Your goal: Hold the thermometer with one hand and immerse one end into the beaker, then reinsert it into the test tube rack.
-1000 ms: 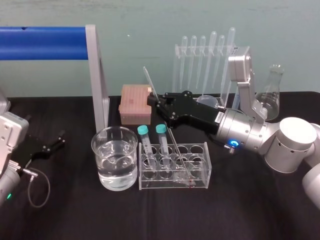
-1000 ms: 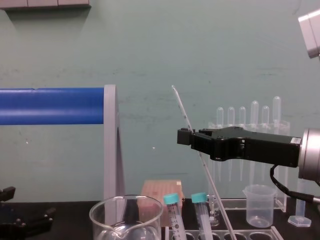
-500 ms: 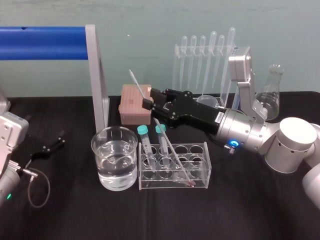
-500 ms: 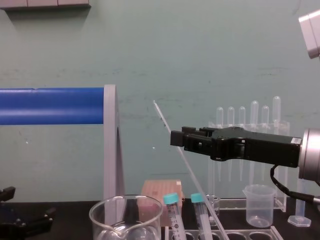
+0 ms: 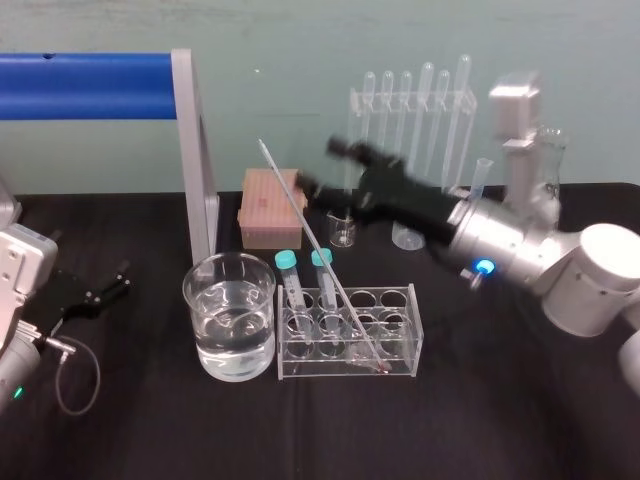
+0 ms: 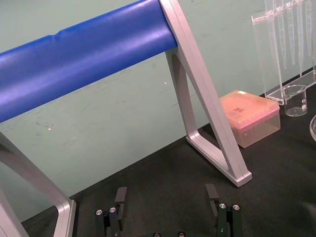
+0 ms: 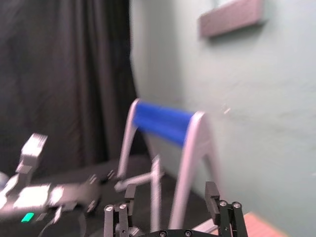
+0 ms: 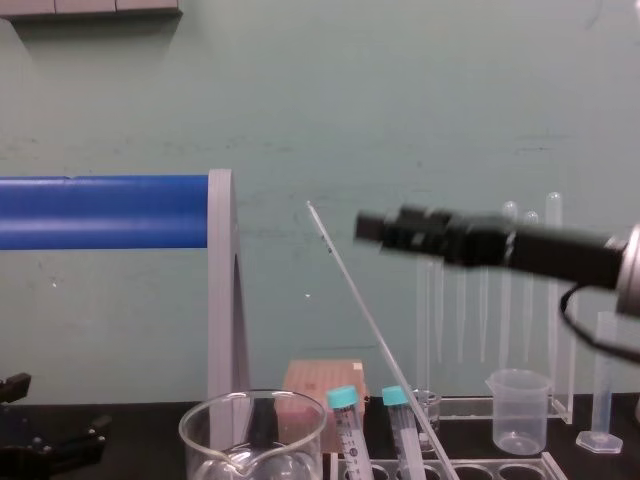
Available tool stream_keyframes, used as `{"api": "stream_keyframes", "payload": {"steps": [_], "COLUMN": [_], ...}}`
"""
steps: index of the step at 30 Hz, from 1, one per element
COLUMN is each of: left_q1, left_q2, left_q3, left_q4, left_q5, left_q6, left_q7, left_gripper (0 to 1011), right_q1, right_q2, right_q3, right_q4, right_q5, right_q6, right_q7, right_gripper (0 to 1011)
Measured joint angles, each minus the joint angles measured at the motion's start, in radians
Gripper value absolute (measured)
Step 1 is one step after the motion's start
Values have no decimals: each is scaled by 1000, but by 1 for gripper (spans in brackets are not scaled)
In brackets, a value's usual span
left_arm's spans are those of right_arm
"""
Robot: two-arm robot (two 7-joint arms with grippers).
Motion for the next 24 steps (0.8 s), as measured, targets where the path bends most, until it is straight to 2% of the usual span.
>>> {"api": "stream_keyframes", "payload": {"steps": [2,3,6,8,9,10,12,13,16,19,24], "left_q1": [0,0,0,0,0,0,0,0,0,0,0], "left_q2": [0,0,0,0,0,0,0,0,0,0,0], "left_q3": [0,0,0,0,0,0,0,0,0,0,0], "left_q4": [0,0,0,0,0,0,0,0,0,0,0], "left_q5": [0,0,0,0,0,0,0,0,0,0,0], "left_q6": [0,0,0,0,0,0,0,0,0,0,0], "left_q7": [0,0,0,0,0,0,0,0,0,0,0], "left_gripper": [1008,1008,1008,1008,1008,1008,1008,1008,1008,1008,1008], "right_q1": [-7,-20,-42,-67,-73,-91,-119,-119,-149,-161,-167], "right_q2": [3,7,9,16,18,22,21,21,4,-14,-31], "right_q3": [26,64,115,150,155,162,163,163,154,150,148], "right_q4": [-12,-27,-43,-46,-45,-39,-18,-18,33,70,107], "right_q5": [11,19,16,-45,-64,-120,-185,-185,-251,-280,-307], "right_q6": [-11,-26,-47,-77,-82,-78,-49,-49,-8,4,3], "right_q7": [-23,-66,-137,-246,-277,-360,-463,-463,-560,-600,-618], "right_gripper": [918,950,1000,1002,1002,1002,1002,1002,1002,1002,1002]}}
